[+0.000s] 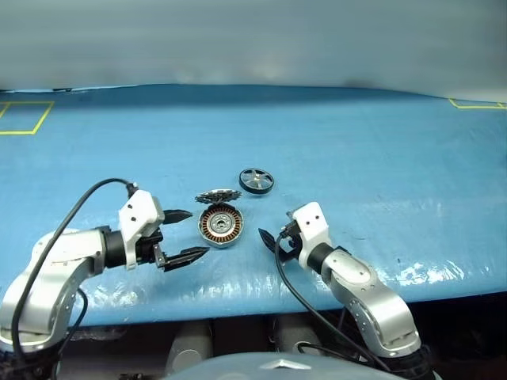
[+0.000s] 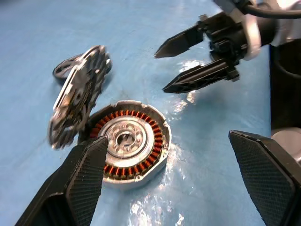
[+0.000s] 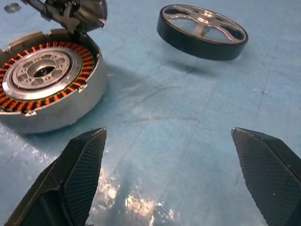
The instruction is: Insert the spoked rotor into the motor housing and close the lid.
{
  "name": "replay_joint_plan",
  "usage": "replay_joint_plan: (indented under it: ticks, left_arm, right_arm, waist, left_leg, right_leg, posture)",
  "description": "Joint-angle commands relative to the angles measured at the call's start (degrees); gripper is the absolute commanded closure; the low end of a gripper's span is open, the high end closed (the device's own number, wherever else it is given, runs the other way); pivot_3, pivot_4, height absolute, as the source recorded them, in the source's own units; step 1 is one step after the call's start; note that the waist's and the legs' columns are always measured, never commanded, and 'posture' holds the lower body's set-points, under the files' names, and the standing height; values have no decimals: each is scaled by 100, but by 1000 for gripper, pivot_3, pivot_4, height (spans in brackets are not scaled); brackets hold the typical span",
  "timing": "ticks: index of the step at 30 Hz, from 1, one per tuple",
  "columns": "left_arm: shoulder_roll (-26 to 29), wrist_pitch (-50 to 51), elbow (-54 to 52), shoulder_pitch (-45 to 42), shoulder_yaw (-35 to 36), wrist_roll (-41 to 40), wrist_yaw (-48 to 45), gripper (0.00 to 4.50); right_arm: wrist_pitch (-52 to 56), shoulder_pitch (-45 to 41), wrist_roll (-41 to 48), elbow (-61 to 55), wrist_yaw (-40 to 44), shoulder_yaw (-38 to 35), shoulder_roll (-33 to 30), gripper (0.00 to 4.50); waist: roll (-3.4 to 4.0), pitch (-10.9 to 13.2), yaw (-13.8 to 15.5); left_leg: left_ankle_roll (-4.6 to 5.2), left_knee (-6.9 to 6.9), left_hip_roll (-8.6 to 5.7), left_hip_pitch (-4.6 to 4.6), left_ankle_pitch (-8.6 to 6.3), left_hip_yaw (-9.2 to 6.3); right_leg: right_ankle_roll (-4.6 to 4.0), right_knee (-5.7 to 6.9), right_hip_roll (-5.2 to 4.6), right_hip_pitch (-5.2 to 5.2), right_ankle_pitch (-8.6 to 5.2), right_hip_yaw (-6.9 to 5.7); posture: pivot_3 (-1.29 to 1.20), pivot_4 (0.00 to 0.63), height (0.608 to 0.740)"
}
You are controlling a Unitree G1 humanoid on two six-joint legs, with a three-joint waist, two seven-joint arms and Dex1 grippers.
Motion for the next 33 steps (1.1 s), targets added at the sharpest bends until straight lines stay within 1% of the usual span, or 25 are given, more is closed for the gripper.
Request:
replay_joint_plan:
  ticks: [1,2,4,7,10,14,17,20,24,29,33]
  left_arm:
    - [-566,-828,244,119,330,148,872,37]
    - [-712,-1111,456,142,323,319,1141,37]
    - [-811,-1479,716,187,269,513,1423,37]
    - [-853,-2005,1208,205,221,523,1508,37]
    - [-845,-2442,1627,113,189,473,1527,37]
    - [-845,-2964,2250,-78,104,527,1633,37]
    - [-825,-3071,2716,-240,111,636,1922,37]
    - [-871,-3317,3209,-479,155,863,2418,37]
    - [-892,-3382,3637,-711,105,987,2787,37]
    - [-943,-3395,4206,-1046,47,1065,3098,37]
    - [-971,-3347,4677,-1385,-50,970,2995,37]
  right_arm:
    - [-554,85,25,-188,242,38,-105,0]
    - [-684,130,36,-126,314,60,-125,0]
    - [-883,183,4,-40,402,97,-156,0]
    - [-1498,340,-42,19,644,247,-209,0]
    - [-1848,448,97,4,937,329,-257,0]
    - [-2157,486,45,68,1213,473,-391,0]
    - [-2179,487,34,95,1222,498,-360,0]
    - [-2152,478,-7,109,1151,511,-304,0]
    - [-2103,454,-116,149,1050,559,-249,0]
    - [-2068,411,-113,148,1016,604,-178,0]
    - [-2096,358,-69,158,1110,682,-144,0]
  waist:
    - [-1,1,29]
    - [-3,0,33]
    - [-5,-1,32]
    - [-5,0,25]
    - [-8,1,26]
    - [-10,2,31]
    - [-12,3,32]
    - [-14,3,33]
    - [-16,3,36]
    - [-17,3,37]
    - [-20,3,37]
  left_leg:
    - [0,0,-1,2,0,1]
    - [-2,3,-2,6,1,0]
    - [-5,4,-2,14,3,-1]
    - [-6,2,-2,17,3,1]
    - [-7,-2,-2,10,3,4]
    - [-7,-2,-2,9,2,4]
    - [-7,-1,-2,10,2,4]
    - [-7,-2,-2,10,2,4]
    - [-7,-3,-3,8,2,3]
    - [-8,-4,-3,8,2,3]
    - [-8,-3,-3,8,3,2]
  right_leg:
    - [0,-1,-1,2,0,0]
    - [0,-1,-1,5,0,-1]
    - [0,0,-1,13,1,0]
    - [0,0,0,14,1,1]
    - [0,-3,-1,8,0,2]
    - [0,-6,-2,9,1,2]
    - [0,-5,-2,9,1,2]
    - [0,-5,-1,8,1,2]
    - [2,-6,-1,8,2,1]
    - [3,-7,-2,8,3,1]
    - [5,-6,-1,9,4,0]
  posture:
    - [0,150,740]
    - [0,150,740]
    - [0,150,740]
    - [0,150,740]
    - [0,150,740]
    - [0,150,740]
    - [0,150,740]
    - [0,150,740]
    - [0,150,740]
    - [0,150,740]
    - [0,150,740]
